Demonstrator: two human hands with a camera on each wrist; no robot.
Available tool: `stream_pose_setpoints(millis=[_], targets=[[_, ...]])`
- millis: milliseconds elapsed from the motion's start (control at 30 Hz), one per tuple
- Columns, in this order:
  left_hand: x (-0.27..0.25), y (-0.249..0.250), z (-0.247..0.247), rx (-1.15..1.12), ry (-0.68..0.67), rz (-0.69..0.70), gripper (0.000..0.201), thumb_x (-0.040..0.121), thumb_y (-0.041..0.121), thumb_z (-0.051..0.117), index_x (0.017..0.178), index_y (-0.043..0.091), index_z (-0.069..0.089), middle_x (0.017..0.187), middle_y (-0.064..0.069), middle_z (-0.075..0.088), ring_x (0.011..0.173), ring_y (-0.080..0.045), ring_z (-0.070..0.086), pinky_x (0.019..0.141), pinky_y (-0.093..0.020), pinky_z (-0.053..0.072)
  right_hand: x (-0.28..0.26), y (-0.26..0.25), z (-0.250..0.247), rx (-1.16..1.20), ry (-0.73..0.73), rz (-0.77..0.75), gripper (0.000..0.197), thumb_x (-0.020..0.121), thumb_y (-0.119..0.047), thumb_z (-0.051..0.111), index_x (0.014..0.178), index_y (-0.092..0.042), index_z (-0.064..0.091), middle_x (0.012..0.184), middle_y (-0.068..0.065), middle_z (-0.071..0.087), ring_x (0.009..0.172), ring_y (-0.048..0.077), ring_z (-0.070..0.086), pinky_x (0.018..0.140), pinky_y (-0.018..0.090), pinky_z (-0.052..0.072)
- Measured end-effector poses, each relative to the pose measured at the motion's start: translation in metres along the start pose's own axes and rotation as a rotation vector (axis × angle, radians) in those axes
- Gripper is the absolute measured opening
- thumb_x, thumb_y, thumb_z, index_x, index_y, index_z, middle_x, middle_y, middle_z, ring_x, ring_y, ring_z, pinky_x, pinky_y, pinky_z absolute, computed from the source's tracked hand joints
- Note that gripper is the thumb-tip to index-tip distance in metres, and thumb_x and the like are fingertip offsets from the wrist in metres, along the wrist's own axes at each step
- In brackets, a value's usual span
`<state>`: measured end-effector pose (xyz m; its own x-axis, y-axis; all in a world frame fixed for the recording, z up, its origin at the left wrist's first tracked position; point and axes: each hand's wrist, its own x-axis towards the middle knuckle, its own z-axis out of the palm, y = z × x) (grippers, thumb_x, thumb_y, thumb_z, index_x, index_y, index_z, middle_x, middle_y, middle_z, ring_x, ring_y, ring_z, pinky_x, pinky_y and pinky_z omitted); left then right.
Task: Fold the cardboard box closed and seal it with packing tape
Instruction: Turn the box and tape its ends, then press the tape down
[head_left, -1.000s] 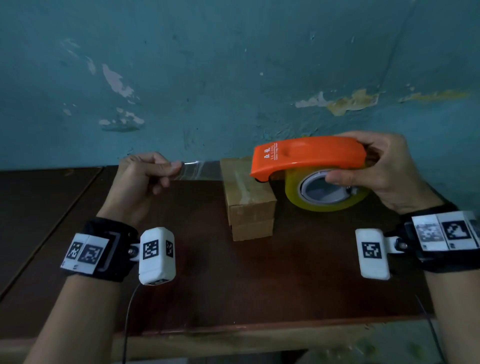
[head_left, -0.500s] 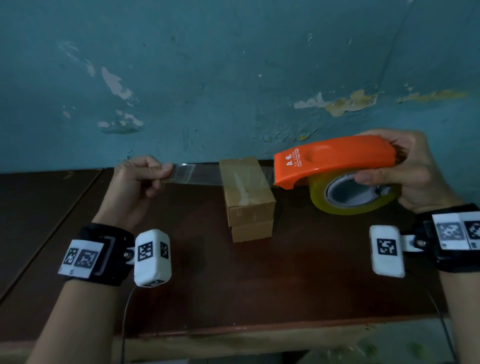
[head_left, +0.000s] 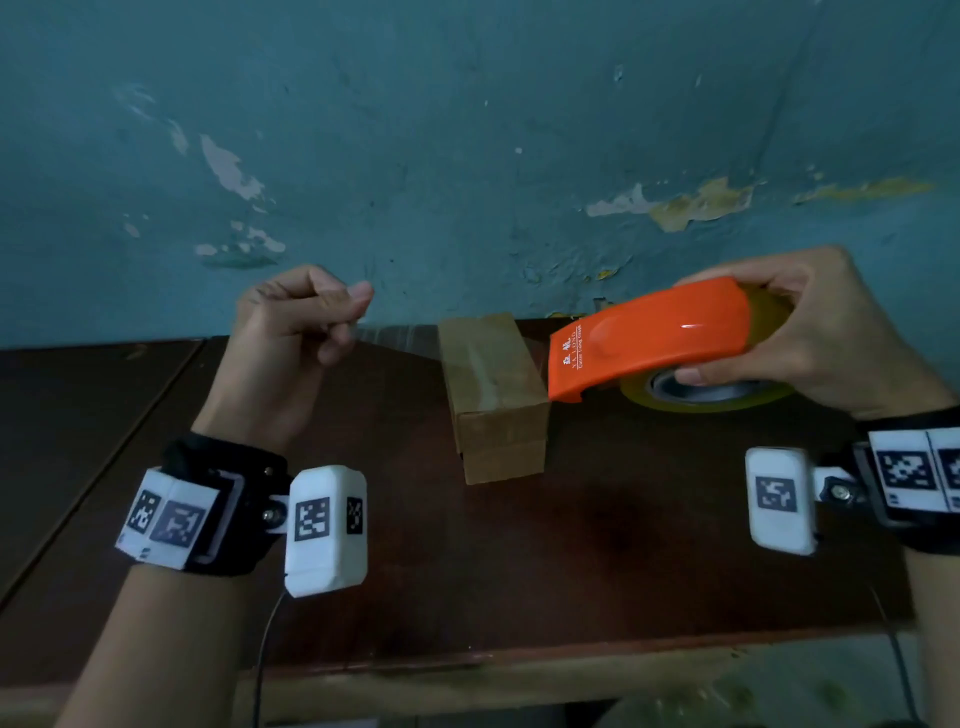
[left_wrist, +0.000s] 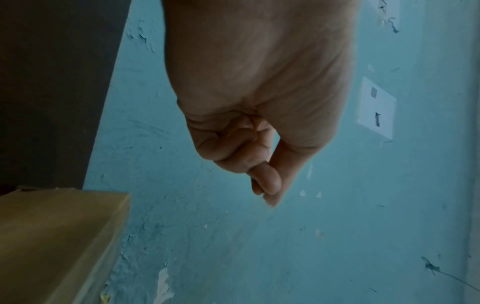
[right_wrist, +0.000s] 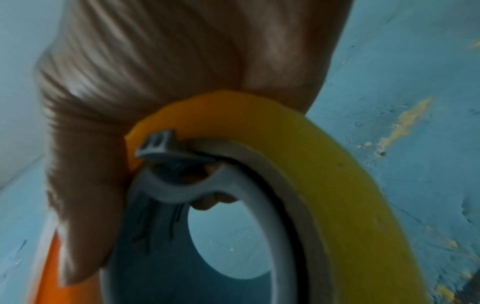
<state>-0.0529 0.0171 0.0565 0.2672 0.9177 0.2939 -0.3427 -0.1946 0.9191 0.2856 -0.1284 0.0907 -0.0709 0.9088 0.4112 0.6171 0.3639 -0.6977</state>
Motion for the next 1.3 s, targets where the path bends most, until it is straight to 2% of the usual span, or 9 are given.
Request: stream_pose_setpoints(millis=[100,200,300,400,567,733,1000,1133,1300], targets=[[-0.001,0.004,0.008,-0.010,-0.019,0.014,0.032,0.080,0.005,0.065,0.054,0.020,0.054,0.047,0.004,0.045,0.045,-0.008,0.035,0.046,-0.018,0.024,0.002,-0.007,0.005,-0.051,0.031,0.003,0.065,0.043,-0.055,0.092,0.102,-0.041,0.068,0.093,-0.037,0.072,0.092,-0.008,0.070,0.081,0.006,0.050],[-0.002,0.005,0.014,0.004,-0.025,0.035,0.032,0.081,0.006,0.067,0.055,0.020,0.055,0.048,0.003,0.047,0.045,-0.008,0.037,0.045,-0.017,0.027,0.003,-0.010,0.008,-0.097,0.080,0.008,0.061,0.042,-0.037,0.092,0.098,-0.040,0.068,0.087,-0.026,0.073,0.086,-0.011,0.068,0.077,0.003,0.048],[-0.005,0.004,0.023,0.026,-0.019,0.071,0.030,0.080,0.006,0.069,0.057,0.020,0.056,0.049,0.003,0.048,0.045,-0.007,0.042,0.043,-0.017,0.029,0.005,-0.015,0.012,-0.146,0.141,0.044,0.065,0.038,-0.049,0.087,0.100,-0.038,0.069,0.095,-0.021,0.070,0.087,-0.010,0.067,0.076,0.006,0.050],[-0.010,0.004,0.033,0.010,-0.054,0.089,0.026,0.080,0.006,0.070,0.064,0.015,0.052,0.051,0.002,0.049,0.045,-0.006,0.047,0.042,-0.017,0.030,0.008,-0.016,0.015,-0.175,0.192,0.082,0.059,0.040,-0.042,0.092,0.093,-0.042,0.067,0.094,-0.023,0.068,0.083,-0.015,0.064,0.075,0.006,0.049],[-0.017,0.009,0.045,-0.003,-0.133,0.100,0.027,0.083,0.004,0.070,0.069,0.013,0.049,0.050,0.005,0.051,0.044,-0.005,0.047,0.041,-0.016,0.029,0.009,-0.018,0.021,-0.265,0.271,0.156,0.052,0.050,-0.031,0.097,0.095,-0.038,0.071,0.090,-0.015,0.071,0.086,0.010,0.068,0.078,0.031,0.052],[-0.016,0.029,0.035,-0.104,-0.167,0.157,0.022,0.079,0.013,0.070,0.070,0.018,0.050,0.054,0.009,0.047,0.048,-0.005,0.039,0.044,-0.017,0.024,0.006,0.007,0.017,-0.518,0.292,0.328,0.059,0.056,-0.039,0.096,0.110,-0.024,0.076,0.095,-0.002,0.071,0.094,0.021,0.063,0.082,0.038,0.050],[-0.013,0.013,0.036,-0.182,-0.228,0.039,0.030,0.078,0.009,0.077,0.070,0.015,0.049,0.056,0.003,0.041,0.050,-0.007,0.034,0.043,-0.015,0.029,0.016,0.034,0.036,-0.658,0.229,0.344,0.049,0.066,-0.044,0.093,0.104,-0.024,0.072,0.084,-0.002,0.064,0.079,0.019,0.054,0.072,0.030,0.038],[-0.013,0.011,0.034,-0.215,-0.244,-0.021,0.035,0.076,0.015,0.082,0.067,0.018,0.049,0.058,0.000,0.035,0.049,-0.007,0.032,0.059,-0.036,0.008,0.015,0.048,0.046,-0.724,0.170,0.347,0.049,0.070,-0.032,0.093,0.111,-0.019,0.071,0.096,0.007,0.073,0.089,0.027,0.067,0.076,0.030,0.042],[-0.014,0.007,0.037,-0.235,-0.221,-0.053,0.027,0.083,0.014,0.070,0.067,0.016,0.048,0.056,0.000,0.036,0.048,-0.009,0.028,0.064,-0.036,0.002,0.015,0.055,0.043,-0.749,0.149,0.444,0.058,0.068,-0.037,0.093,0.116,-0.019,0.066,0.106,0.009,0.073,0.098,0.032,0.068,0.085,0.043,0.055]])
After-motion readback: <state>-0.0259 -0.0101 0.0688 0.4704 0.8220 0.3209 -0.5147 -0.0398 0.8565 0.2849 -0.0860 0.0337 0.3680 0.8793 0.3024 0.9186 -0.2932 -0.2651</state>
